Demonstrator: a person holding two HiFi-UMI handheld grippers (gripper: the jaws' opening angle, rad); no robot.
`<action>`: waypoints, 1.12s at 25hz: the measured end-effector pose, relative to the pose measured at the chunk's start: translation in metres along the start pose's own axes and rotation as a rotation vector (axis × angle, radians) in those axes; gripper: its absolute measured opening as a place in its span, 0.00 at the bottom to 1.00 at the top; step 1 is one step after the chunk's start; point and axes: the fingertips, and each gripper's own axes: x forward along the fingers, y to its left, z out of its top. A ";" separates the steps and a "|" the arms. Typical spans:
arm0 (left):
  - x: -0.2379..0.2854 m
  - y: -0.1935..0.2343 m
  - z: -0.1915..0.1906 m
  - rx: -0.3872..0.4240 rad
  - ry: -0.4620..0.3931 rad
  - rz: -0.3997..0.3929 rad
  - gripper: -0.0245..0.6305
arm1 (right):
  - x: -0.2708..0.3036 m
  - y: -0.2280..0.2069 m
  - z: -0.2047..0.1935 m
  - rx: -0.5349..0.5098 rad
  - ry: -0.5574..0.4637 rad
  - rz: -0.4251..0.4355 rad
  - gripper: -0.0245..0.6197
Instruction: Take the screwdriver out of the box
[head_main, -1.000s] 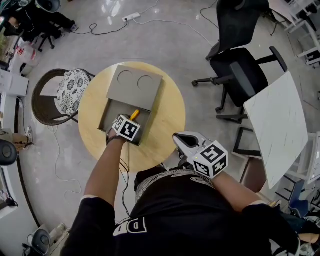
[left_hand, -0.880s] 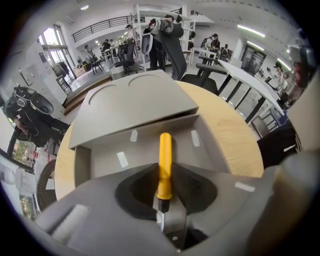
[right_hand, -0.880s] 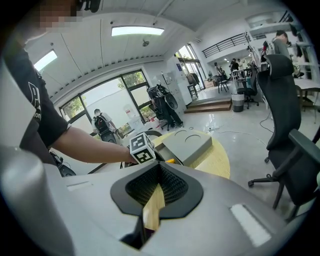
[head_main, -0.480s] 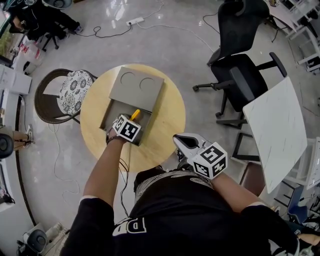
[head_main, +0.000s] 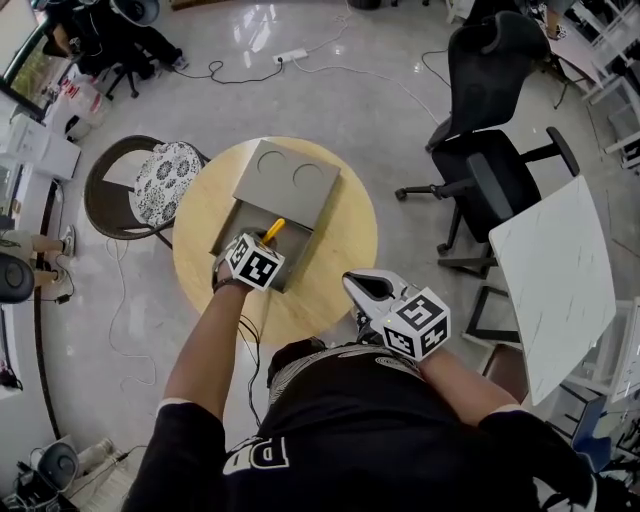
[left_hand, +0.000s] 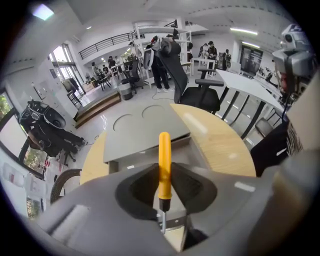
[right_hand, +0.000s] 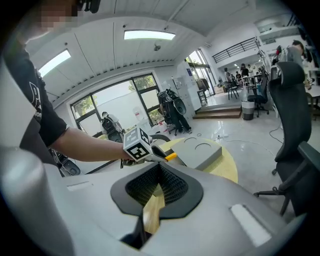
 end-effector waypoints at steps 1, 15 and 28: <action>-0.005 0.001 0.001 -0.004 -0.009 0.007 0.25 | 0.000 0.001 0.002 -0.007 -0.004 0.007 0.04; -0.095 -0.021 0.024 -0.108 -0.195 0.047 0.25 | 0.008 0.027 0.024 -0.058 -0.043 0.104 0.04; -0.178 -0.037 0.016 -0.374 -0.415 0.067 0.25 | 0.022 0.061 0.054 -0.176 -0.053 0.216 0.04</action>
